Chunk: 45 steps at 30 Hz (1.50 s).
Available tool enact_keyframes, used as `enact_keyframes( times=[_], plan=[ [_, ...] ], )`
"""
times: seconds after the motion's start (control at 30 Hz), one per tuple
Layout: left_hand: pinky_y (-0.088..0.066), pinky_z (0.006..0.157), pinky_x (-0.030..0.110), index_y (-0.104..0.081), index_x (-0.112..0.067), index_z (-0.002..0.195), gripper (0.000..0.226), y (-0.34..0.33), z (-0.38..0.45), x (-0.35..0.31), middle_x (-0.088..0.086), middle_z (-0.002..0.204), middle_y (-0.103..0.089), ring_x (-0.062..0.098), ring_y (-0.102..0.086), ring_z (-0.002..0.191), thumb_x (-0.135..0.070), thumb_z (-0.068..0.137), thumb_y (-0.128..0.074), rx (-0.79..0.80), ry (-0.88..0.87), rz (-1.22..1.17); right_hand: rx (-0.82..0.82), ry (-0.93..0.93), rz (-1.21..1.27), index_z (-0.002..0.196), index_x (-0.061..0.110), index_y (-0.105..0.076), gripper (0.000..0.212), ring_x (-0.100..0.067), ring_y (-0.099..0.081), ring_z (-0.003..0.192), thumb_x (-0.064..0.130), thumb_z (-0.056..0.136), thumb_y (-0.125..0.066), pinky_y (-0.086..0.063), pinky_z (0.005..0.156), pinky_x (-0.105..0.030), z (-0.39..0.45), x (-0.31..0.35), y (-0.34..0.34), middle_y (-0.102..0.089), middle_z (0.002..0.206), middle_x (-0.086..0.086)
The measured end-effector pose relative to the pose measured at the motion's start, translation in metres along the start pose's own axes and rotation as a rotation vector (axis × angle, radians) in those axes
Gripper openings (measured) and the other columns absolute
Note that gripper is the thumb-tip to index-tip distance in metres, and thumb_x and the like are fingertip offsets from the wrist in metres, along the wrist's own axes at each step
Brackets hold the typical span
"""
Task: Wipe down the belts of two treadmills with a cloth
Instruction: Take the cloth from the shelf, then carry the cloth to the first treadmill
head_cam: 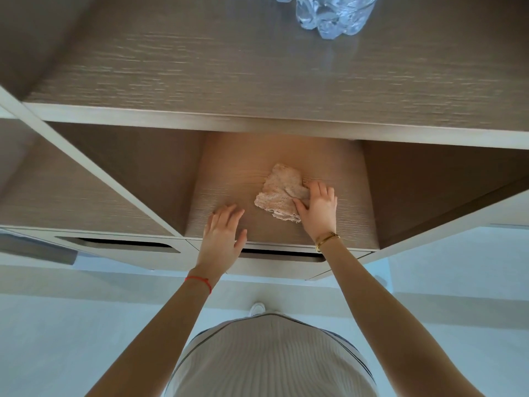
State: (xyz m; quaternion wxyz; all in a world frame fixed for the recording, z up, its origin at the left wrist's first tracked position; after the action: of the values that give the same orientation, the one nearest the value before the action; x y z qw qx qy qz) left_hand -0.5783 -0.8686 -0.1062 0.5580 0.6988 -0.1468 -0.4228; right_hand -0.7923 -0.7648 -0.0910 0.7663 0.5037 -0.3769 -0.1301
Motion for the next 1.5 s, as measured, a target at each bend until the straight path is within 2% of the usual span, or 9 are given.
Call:
enact_keyframes(
  times=[0.2,0.3,0.37,0.57,0.73,0.9,1.1,1.27,1.5],
  plan=[
    [-0.040,0.108,0.049,-0.058,-0.012,0.134,0.051,0.014,-0.002,-0.011,0.007,0.132,-0.060,0.029,-0.051,0.125,-0.037,0.094,-0.038,-0.043,-0.031,-0.033,-0.040,0.022,0.428,0.116,0.006,-0.054,0.035,-0.026,-0.054,0.095,0.010,0.083,-0.068,-0.048,0.079,-0.033,-0.016,0.008,0.037,-0.054,0.108,-0.009],
    [-0.039,0.108,0.044,-0.057,-0.013,0.134,0.048,0.022,-0.008,-0.022,0.004,0.131,-0.060,0.027,-0.052,0.124,-0.036,0.095,-0.040,-0.086,-0.078,-0.049,-0.061,0.012,0.496,0.117,0.008,-0.053,0.038,-0.012,-0.053,0.097,0.008,0.083,-0.069,-0.043,0.082,-0.012,-0.035,0.011,0.060,-0.054,0.111,-0.004],
    [-0.038,0.107,0.041,-0.057,-0.014,0.133,0.045,0.029,-0.014,-0.030,0.003,0.131,-0.060,0.024,-0.052,0.123,-0.034,0.096,-0.043,-0.124,-0.111,-0.063,-0.070,0.001,0.523,0.117,0.008,-0.052,0.038,-0.005,-0.051,0.099,0.007,0.083,-0.070,-0.039,0.083,-0.004,-0.050,0.010,0.072,-0.055,0.111,-0.003],
    [-0.039,0.104,0.036,-0.058,-0.014,0.132,0.041,0.039,-0.042,-0.057,0.001,0.128,-0.061,0.022,-0.053,0.120,-0.031,0.097,-0.046,-0.155,-0.214,-0.080,-0.091,-0.074,0.535,0.115,0.017,-0.052,0.039,-0.003,-0.053,0.096,0.007,0.082,-0.071,-0.048,0.080,-0.022,-0.100,-0.006,0.098,-0.055,0.106,0.003],
    [-0.042,0.104,0.042,-0.058,-0.014,0.132,0.039,0.041,-0.063,-0.082,0.001,0.128,-0.061,0.022,-0.054,0.121,-0.028,0.097,-0.049,-0.142,-0.297,-0.123,-0.106,-0.130,0.530,0.112,0.028,-0.048,0.040,-0.015,-0.060,0.089,0.010,0.083,-0.069,-0.056,0.070,-0.042,-0.142,-0.025,0.117,-0.054,0.104,0.005],
    [-0.044,0.102,0.043,-0.058,-0.014,0.132,0.040,0.046,-0.082,-0.113,0.001,0.126,-0.061,0.022,-0.055,0.118,-0.029,0.097,-0.047,-0.088,-0.426,-0.147,-0.212,-0.219,0.528,0.112,0.022,-0.051,0.037,-0.019,-0.062,0.080,0.010,0.082,-0.068,-0.055,0.065,-0.043,-0.192,-0.038,0.145,-0.059,0.100,0.001],
    [-0.045,0.102,0.039,-0.058,-0.014,0.133,0.036,0.052,-0.109,-0.147,0.000,0.130,-0.060,0.020,-0.053,0.119,-0.019,0.097,-0.059,0.003,-0.638,-0.166,-0.376,-0.394,0.486,0.111,0.030,-0.049,0.037,-0.028,-0.065,0.077,0.018,0.079,-0.063,-0.056,0.068,-0.047,-0.276,-0.039,0.171,-0.059,0.104,0.004],
    [-0.042,0.106,0.038,-0.058,-0.010,0.132,0.036,0.043,-0.157,-0.172,0.002,0.131,-0.060,0.020,-0.055,0.123,-0.016,0.096,-0.060,0.111,-0.880,-0.175,-0.536,-0.590,0.470,0.111,0.027,-0.051,0.037,-0.024,-0.065,0.070,0.014,0.079,-0.063,-0.056,0.060,-0.044,-0.377,-0.025,0.181,-0.061,0.099,0.001],
    [-0.043,0.106,0.041,-0.059,-0.008,0.131,0.038,0.016,-0.247,-0.213,0.004,0.129,-0.062,0.022,-0.056,0.122,-0.022,0.097,-0.054,0.321,-1.142,-0.204,-0.735,-0.875,0.375,0.111,0.029,-0.051,0.037,-0.025,-0.065,0.076,0.017,0.078,-0.065,-0.057,0.066,-0.043,-0.529,-0.002,0.196,-0.060,0.100,0.008]
  ],
)
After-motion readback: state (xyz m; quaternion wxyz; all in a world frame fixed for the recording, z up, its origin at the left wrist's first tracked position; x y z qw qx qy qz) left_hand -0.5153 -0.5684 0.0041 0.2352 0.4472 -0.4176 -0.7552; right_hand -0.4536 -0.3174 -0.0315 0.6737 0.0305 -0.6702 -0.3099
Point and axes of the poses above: each hand's wrist, its own z-axis towards the middle knuckle, its own y-axis out of the back of the hand, x = y × z, the point moved 10 cm from there along z, towards the middle knuckle
